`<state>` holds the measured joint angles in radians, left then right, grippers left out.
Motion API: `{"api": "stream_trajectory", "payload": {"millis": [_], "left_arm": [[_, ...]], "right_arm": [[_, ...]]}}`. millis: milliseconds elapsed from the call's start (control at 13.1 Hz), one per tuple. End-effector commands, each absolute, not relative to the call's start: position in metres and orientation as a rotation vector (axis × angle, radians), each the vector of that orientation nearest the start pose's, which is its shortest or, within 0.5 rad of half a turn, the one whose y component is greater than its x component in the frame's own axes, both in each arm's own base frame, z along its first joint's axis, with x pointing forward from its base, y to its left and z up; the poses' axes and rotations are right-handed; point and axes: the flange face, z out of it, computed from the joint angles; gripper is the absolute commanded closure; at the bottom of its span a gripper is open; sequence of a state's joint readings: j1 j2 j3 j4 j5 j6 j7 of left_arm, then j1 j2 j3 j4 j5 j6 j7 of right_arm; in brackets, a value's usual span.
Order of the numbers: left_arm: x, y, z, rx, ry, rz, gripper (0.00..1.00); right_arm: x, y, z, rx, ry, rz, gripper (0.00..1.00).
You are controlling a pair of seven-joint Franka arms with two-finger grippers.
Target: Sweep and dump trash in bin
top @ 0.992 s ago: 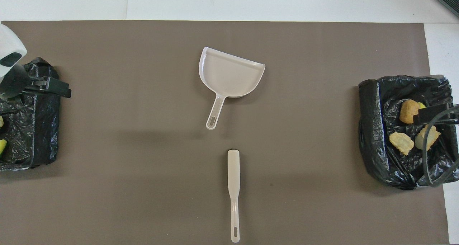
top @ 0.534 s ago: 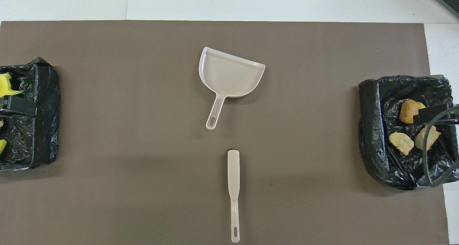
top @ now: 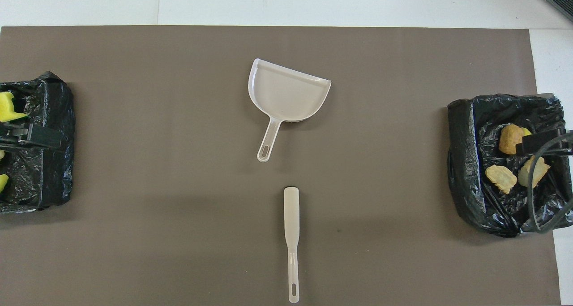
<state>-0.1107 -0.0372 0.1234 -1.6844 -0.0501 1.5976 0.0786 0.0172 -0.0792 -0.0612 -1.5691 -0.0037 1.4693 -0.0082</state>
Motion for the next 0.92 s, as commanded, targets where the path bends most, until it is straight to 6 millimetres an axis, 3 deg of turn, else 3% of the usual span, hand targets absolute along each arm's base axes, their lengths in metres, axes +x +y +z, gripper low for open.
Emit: {"api": "stream_trajectory", "payload": {"millis": [0, 305, 839], "left_arm": [[0.5415, 0.0024, 0.5922, -3.179, 0.101, 0.045, 0.00], [0.5489, 0.0036, 0.5963, -3.164, 0.256, -0.038, 0.00], [0.5506, 0.0028, 0.5999, -3.157, 0.265, -0.003, 0.00]], "right_arm": [[0.5141, -0.0300, 0.6569, -3.147, 0.047, 0.027, 0.00], [0.5131, -0.0298, 0.6584, -3.145, 0.047, 0.022, 0.00], [0.5125, -0.0306, 0.6571, -3.145, 0.049, 0.027, 0.00]]}}
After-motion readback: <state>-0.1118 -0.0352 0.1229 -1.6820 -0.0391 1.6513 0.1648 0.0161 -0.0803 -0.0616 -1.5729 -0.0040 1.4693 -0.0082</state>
